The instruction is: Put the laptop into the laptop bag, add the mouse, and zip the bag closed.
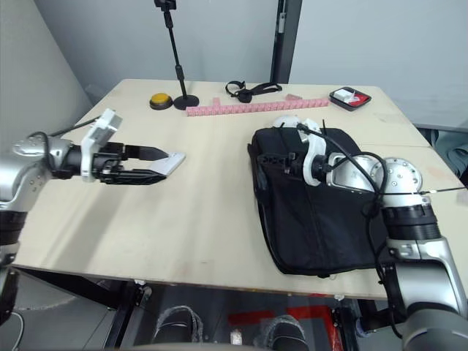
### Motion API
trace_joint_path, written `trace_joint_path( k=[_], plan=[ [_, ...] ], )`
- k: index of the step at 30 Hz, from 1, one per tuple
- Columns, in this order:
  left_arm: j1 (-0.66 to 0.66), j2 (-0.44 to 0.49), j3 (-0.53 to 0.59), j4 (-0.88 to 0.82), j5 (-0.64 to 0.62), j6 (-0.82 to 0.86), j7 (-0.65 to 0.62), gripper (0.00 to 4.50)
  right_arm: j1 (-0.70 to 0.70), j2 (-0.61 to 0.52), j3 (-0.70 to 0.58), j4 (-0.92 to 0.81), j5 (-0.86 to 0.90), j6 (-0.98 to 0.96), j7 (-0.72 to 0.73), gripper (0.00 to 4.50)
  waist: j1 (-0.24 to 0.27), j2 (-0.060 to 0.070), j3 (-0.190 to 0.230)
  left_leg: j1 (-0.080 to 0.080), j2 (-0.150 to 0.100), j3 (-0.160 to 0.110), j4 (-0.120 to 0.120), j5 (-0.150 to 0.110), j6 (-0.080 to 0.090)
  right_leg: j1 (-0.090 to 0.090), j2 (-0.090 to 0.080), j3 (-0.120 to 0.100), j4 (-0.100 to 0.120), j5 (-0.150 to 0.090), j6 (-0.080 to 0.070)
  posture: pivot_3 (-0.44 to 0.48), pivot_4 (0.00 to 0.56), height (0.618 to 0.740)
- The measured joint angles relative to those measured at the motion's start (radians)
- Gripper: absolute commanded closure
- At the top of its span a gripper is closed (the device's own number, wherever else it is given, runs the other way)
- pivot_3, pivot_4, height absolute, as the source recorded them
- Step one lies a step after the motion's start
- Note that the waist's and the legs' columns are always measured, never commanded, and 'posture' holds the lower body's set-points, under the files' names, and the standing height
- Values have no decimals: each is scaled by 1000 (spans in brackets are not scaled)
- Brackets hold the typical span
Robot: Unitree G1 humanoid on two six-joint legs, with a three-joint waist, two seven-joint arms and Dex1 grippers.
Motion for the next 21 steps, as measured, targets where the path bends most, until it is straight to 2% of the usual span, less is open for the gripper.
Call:
trace_joint_path(
  k=[4, 6, 9, 11, 14, 21],
  plan=[
    [42, 63, 36, 61, -4, 0, -39, 783, -11, -79, -12, -11, -59, 23, 145, 30, 3, 0, 0, 0, 0, 0, 0, 0, 0, -1, 0, 0, 1, -1, -2, 0, 150, 739],
    [58, 95, 73, 111, -9, 1, -43, 783, 10, -194, -15, -72, -140, -11, 287, 30, 10, 1, 0, -1, 0, 0, -1, 0, 0, -2, 0, 0, 2, -1, -2, 0, 150, 739],
    [109, 154, 133, 197, 1, -8, -51, 783, 130, -444, -9, -165, -352, -171, 554, 30, 22, -1, 0, 1, 0, 1, -4, -2, 3, -1, 0, 1, 0, -3, -1, 0, 150, 739],
    [120, 164, 146, 236, 11, -28, -52, 783, 214, -519, -10, -196, -444, -269, 710, 30, 23, -1, -1, 2, 1, 1, -3, -3, 5, -1, 1, 0, 1, -4, -2, 0, 150, 739],
    [116, 168, 147, 303, 28, -60, -51, 783, 296, -547, -12, -195, -539, -388, 874, 30, 19, -1, -1, 3, 1, 2, 1, -4, 5, -1, 0, 2, 6, -4, -2, 0, 150, 739],
    [118, 187, 146, 421, 73, -124, -69, 783, 444, -594, -135, -115, -693, -542, 1049, 30, 7, -2, -1, 3, 1, 2, 4, -4, 7, -1, 0, 3, 9, -4, -4, 0, 150, 739]
  ],
)
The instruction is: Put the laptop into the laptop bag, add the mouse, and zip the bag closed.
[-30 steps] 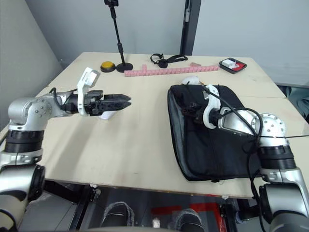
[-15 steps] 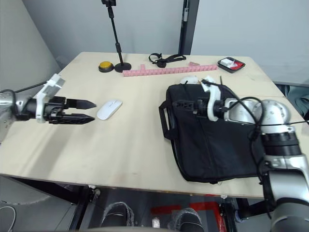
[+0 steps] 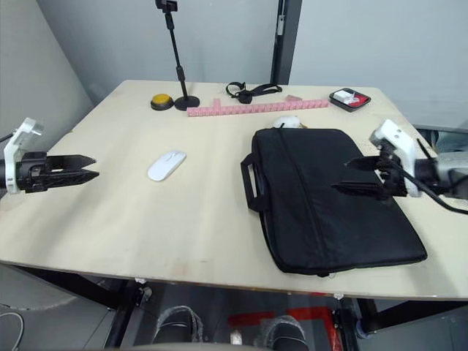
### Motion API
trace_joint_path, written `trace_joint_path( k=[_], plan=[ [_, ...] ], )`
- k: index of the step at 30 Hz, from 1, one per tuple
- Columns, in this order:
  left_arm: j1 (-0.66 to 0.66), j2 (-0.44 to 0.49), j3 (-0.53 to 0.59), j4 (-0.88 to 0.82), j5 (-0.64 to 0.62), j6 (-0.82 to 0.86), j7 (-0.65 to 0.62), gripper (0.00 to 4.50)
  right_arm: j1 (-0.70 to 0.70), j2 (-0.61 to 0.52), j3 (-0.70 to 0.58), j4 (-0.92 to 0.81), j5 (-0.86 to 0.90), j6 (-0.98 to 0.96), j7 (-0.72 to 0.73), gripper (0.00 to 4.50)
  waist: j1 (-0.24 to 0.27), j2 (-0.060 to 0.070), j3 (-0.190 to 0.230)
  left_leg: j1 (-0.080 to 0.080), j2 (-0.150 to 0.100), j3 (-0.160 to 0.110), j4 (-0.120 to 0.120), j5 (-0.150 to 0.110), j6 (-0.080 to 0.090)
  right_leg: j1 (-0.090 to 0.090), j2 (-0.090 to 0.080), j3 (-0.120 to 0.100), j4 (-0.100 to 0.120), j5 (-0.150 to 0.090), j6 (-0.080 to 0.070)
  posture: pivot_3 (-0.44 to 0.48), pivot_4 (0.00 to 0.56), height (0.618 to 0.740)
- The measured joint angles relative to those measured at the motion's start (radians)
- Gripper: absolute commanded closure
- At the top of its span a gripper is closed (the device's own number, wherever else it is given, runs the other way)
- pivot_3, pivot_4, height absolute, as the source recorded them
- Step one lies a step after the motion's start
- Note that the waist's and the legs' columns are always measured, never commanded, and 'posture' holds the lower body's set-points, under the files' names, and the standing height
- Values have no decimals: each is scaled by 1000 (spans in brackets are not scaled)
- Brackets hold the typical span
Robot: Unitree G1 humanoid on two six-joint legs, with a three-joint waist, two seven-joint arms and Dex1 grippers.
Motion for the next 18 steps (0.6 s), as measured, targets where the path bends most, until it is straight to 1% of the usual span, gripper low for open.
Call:
trace_joint_path(
  k=[3, 7, 12, 14, 15, 18],
  plan=[
    [5, 18, 2, 69, 26, -49, -10, 783, 77, -8, -79, 32, -52, -44, 51, 30, -2, 0, 0, 0, 0, 0, 0, 0, 1, 0, 0, 0, 0, 0, -1, 0, 150, 739],
    [-21, 20, 0, 113, 48, -78, -10, 783, 87, -8, -148, 47, -82, -67, 74, 30, -2, 0, 0, 1, 0, 0, 1, 0, 1, 0, 0, 0, 2, 0, -2, 0, 150, 739],
    [-72, 8, -14, 124, 73, -99, -8, 783, 87, 15, -186, 44, -84, -65, 76, 30, -2, 0, 0, 3, 0, 1, 2, 0, 1, 2, 0, 1, 3, 0, -3, 0, 150, 739],
    [-86, -11, -30, 124, 89, -106, -3, 245, 86, 31, -195, 39, -78, -58, 74, 0, -2, 1, 0, 3, 0, 1, 2, 0, 1, 2, 0, 1, 3, 0, -3, 0, 150, 739],
    [-102, -37, -40, 128, 99, -114, 10, 40, 77, 52, -206, 31, -68, -51, 71, 0, -2, 1, -1, 3, 0, 1, 2, 0, 1, 2, 0, 1, 4, 0, -3, 0, 150, 739],
    [-149, -120, -72, 168, 135, -154, 62, 40, 19, 97, -233, -23, -11, -30, 62, 0, -1, 1, -1, 3, 1, 1, 4, 0, 2, 1, 0, 1, 7, 0, -4, 0, 150, 739]
  ],
)
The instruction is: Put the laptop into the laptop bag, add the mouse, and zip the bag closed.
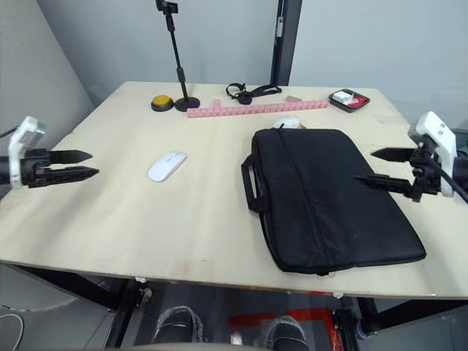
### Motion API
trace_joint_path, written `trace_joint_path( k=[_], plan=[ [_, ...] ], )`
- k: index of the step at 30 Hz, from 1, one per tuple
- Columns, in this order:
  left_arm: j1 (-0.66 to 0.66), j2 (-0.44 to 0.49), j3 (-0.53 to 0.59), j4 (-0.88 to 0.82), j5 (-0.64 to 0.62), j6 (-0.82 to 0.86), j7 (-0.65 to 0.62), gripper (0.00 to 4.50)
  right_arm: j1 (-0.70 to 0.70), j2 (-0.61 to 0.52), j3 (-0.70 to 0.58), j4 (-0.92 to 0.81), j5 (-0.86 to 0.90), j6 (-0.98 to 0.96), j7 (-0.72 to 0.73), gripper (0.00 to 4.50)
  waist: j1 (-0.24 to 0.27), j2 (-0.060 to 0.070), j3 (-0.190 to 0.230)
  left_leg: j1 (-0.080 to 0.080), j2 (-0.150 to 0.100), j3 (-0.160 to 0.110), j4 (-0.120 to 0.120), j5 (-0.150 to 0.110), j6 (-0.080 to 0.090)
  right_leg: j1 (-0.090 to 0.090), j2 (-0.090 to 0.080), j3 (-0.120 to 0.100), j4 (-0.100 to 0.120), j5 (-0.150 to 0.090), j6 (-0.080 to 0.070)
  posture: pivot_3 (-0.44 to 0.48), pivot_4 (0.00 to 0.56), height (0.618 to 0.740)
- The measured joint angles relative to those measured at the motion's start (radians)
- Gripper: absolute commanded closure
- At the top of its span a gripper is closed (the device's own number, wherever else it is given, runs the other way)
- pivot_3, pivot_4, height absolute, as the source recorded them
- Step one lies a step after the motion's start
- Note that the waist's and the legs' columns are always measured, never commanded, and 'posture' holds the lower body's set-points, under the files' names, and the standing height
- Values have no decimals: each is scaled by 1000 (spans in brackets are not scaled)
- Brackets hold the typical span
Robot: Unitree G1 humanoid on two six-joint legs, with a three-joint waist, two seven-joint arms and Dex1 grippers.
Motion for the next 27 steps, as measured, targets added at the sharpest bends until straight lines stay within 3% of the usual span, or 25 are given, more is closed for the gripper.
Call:
trace_joint_path(
  k=[13, 17, 27],
  plan=[
    [-243, -329, -73, 300, 154, -130, 313, 40, -126, 46, 78, -179, 86, 80, -54, 0, 9, 0, 0, 0, -1, -2, 5, 0, 1, 4, 0, 0, 2, 0, -1, 0, 150, 739],
    [-258, -408, -98, 386, 200, -168, 369, 40, -124, 47, 91, -193, 85, 82, -62, 0, 10, 0, 0, 0, -1, -2, 5, 0, 1, 4, -1, -1, 1, 0, -1, 0, 150, 739],
    [-317, -474, -109, 508, 273, -251, 465, 40, -115, 60, 85, -249, 110, 102, -88, 0, 14, -1, 0, 0, -1, -3, 6, 0, 2, 5, -1, -1, 1, 0, -1, 0, 150, 739]
  ],
)
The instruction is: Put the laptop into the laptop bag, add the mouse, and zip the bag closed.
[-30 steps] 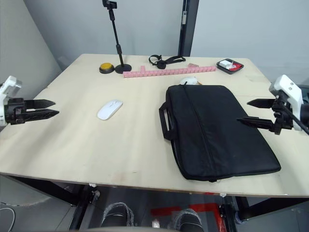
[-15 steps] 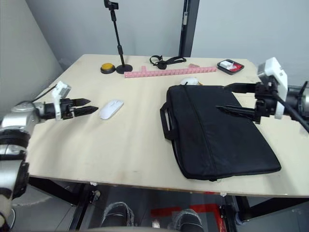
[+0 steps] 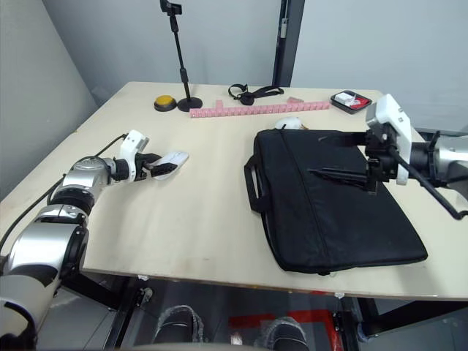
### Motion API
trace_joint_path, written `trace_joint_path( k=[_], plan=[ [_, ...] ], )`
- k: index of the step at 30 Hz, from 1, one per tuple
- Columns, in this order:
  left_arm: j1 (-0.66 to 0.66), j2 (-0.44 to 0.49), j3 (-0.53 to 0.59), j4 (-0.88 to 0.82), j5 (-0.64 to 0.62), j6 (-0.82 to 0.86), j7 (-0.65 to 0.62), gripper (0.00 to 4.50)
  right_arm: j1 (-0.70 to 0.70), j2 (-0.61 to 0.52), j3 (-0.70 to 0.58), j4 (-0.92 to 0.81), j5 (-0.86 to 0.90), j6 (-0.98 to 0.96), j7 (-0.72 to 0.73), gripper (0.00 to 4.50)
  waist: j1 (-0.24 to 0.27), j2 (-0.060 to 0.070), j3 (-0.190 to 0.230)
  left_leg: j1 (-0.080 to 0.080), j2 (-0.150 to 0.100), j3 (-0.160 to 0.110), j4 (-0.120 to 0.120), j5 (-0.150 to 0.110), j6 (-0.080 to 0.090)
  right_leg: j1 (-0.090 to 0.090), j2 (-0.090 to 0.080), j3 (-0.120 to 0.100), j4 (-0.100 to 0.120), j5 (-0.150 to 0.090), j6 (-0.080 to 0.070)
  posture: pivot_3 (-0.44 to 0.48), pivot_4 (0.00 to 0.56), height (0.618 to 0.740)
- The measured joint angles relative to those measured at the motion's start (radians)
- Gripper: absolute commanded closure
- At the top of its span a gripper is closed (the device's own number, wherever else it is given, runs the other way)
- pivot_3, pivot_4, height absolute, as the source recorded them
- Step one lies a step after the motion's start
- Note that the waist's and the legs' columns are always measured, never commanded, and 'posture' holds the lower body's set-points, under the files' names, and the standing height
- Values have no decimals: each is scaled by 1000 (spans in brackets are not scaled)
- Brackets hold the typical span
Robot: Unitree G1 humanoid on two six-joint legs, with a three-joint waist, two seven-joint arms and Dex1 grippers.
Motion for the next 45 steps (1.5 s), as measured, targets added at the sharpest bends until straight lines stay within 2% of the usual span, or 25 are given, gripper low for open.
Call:
trace_joint_path(
  k=[10, 15, 16, 20, 26, 29, 34, 40, 45],
  plan=[
    [-14, -29, -7, 74, 50, -58, 53, 40, -22, 18, 9, -37, 17, 17, -43, 0, 1, 0, 0, 5, 0, 0, 0, 0, 0, 5, 0, 0, 0, 0, 0, 0, 150, 739],
    [-13, -33, -13, 90, 77, -84, 62, 1575, -83, 71, 119, -47, 15, 143, -185, 0, -4, 0, 0, 11, 0, 0, -1, 0, -1, 10, 0, 1, 1, 0, 0, 0, 150, 739],
    [-13, -33, -12, 90, 77, -85, 57, 1655, -96, 87, 141, -47, 13, 169, -213, 0, -4, 0, -1, 11, 0, 0, -1, 0, -1, 10, 0, 1, 1, 0, 0, 0, 150, 739],
    [-15, -31, -11, 90, 78, -85, 43, 1655, -180, 166, 239, -55, -12, 277, -350, 0, -5, 1, -1, 11, 0, 0, -3, 0, -2, 10, 0, 1, 0, 0, 0, 0, 150, 739],
    [-20, -26, -12, 91, 82, -85, 24, 1655, -310, 347, 336, -8, -106, 435, -596, 0, -7, 1, -1, 10, 0, 0, -5, 1, -4, 9, 0, 0, 0, 0, 0, 0, 150, 739],
    [-20, -20, -19, 80, 82, -86, -64, 1655, -317, 398, 405, 13, -193, 487, -692, 0, -4, 1, -1, 9, 0, 0, -7, 2, -6, 8, 0, -1, -3, 0, 0, 0, 150, 739],
    [-20, -9, -26, 22, 82, -86, -165, 1655, -319, 469, 482, 5, -265, 527, -764, 0, -5, 1, -1, 8, 0, 0, -12, 4, -11, 6, 1, -1, -6, -1, 0, 0, 150, 739],
    [1, 30, -60, -127, 82, -61, -282, 1655, -323, 576, 505, 6, -354, 565, -848, 0, -12, 1, -1, 8, 0, 1, -14, 4, -12, 5, 1, -1, -7, -1, 0, 0, 150, 739],
    [105, 90, -126, -343, 79, -61, -444, 1655, -318, 664, 529, 21, -426, 582, -916, 0, -20, 2, 0, 9, 1, 2, -17, 5, -14, 3, 2, -1, -7, -1, 0, 0, 150, 739]
  ],
)
